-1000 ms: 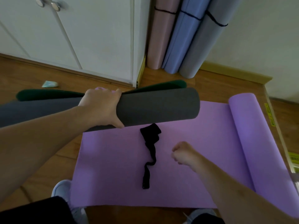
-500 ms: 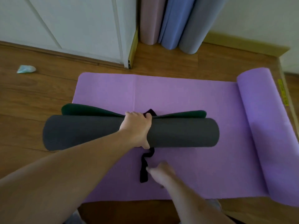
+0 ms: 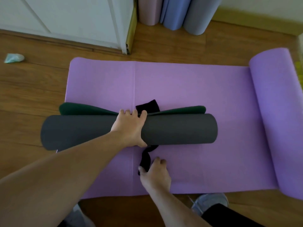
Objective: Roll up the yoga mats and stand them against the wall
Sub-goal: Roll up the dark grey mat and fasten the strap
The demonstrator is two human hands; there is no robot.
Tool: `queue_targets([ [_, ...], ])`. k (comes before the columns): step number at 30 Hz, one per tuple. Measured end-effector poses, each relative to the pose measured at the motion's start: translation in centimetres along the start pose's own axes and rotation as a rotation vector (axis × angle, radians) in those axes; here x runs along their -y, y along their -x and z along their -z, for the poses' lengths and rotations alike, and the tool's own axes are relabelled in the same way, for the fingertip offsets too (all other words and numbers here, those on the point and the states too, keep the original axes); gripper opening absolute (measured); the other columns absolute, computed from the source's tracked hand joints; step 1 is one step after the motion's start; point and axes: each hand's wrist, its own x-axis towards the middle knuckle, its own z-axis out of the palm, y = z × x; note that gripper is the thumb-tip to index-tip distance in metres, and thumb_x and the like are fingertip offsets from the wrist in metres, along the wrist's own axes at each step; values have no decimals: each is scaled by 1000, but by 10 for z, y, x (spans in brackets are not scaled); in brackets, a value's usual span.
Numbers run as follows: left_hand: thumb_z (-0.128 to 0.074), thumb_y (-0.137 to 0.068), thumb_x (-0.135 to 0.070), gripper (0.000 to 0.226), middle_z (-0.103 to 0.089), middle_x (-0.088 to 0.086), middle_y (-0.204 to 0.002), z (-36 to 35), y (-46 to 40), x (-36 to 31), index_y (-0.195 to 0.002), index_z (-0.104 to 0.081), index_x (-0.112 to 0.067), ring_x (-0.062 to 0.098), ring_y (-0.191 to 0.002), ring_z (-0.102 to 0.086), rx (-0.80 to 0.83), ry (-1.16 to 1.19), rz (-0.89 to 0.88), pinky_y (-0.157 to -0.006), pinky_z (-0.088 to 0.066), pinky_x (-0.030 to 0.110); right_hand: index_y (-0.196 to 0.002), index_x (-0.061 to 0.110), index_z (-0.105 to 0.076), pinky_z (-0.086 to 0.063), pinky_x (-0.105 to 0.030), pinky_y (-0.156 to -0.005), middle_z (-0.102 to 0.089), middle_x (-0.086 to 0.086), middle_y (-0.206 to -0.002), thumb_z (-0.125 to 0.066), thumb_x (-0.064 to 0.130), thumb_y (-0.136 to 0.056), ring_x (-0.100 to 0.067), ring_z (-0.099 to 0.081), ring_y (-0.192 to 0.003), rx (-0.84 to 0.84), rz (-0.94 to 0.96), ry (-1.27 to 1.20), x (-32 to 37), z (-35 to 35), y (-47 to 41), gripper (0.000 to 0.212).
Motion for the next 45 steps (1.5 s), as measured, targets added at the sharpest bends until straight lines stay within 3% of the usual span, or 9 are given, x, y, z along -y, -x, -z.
queue_targets([
  [6, -69, -60, -88, 133, -51, 15, -141, -3, 4, -6, -157, -16, -13, 38, -120, -54, 4, -37, 20, -107, -40, 50, -140, 16, -47, -60, -36, -91, -47, -6, -142, -76, 23, -97, -22, -57, -122, 29, 77, 141, 12, -13, 7, 52],
  [10, -67, -61, -89, 134, -49, 16, -143, -6, 3, -7, -158, -14, -13, 38, -122, -54, 0, -50, 26, -108, -39, 51, -146, 15, -33, -59, -34, -85, -44, -7, -141, -76, 36, -95, -23, -58, -123, -47, 10, 98, 9, -13, 12, 70],
  [15, -66, -61, -90, 136, -47, 18, -146, -10, 3, -8, -159, -12, -12, 41, -127, -51, 4, -56, 36, -113, -36, 54, -151, 10, -32, -58, -37, -95, -41, -11, -145, -80, 24, -93, -25, -54, -128, -7, 59, 182, 13, -13, 10, 77],
  [20, -67, -61, -90, 136, -47, 18, -144, -11, 3, -8, -158, -13, -12, 41, -127, -50, -3, -51, 37, -114, -35, 55, -133, 16, -59, -57, -38, -96, -44, -7, -144, -75, 22, -97, -24, -52, -124, 91, 71, 205, 19, -4, 10, 39],
  [26, -68, -60, -90, 137, -46, 18, -145, -12, 2, -8, -158, -13, -12, 42, -128, -50, -1, -55, 43, -114, -34, 56, -149, 20, -30, -58, -35, -88, -47, -5, -143, -82, 29, -91, -24, -61, -126, -13, -91, -27, 26, -10, 16, 78],
  [30, -67, -61, -90, 136, -46, 18, -146, -12, 3, -8, -158, -13, -13, 42, -128, -50, -8, -50, 41, -114, -35, 55, -137, 17, -51, -59, -36, -90, -46, -6, -141, -80, 28, -91, -24, -55, -125, 22, 3, 104, 26, -9, 12, 55],
  [34, -66, -59, -90, 135, -47, 16, -146, -12, 1, -7, -158, -14, -14, 41, -127, -51, -8, -25, 45, -114, -35, 55, -127, 16, -62, -55, -32, -89, -45, -4, -139, -73, 23, -98, -21, -55, -120, 103, 59, 126, 20, -6, 10, 33],
  [40, -66, -59, -89, 133, -48, 15, -144, -13, 1, -6, -158, -15, -15, 40, -126, -51, -15, -14, 39, -113, -35, 53, -106, 5, -62, -65, -32, -63, -73, -14, -95, -68, -4, -94, -17, -71, -61, 528, -269, -359, -23, 37, 2, 15],
  [45, -64, -62, -89, 132, -46, 15, -147, -10, 6, -8, -159, -14, -15, 40, -127, -50, -7, -17, 40, -113, -35, 53, -106, 4, -74, -64, -32, -67, -77, -8, -90, -72, 11, -100, -15, -72, -68, 885, -355, -382, -53, 80, 15, 9],
])
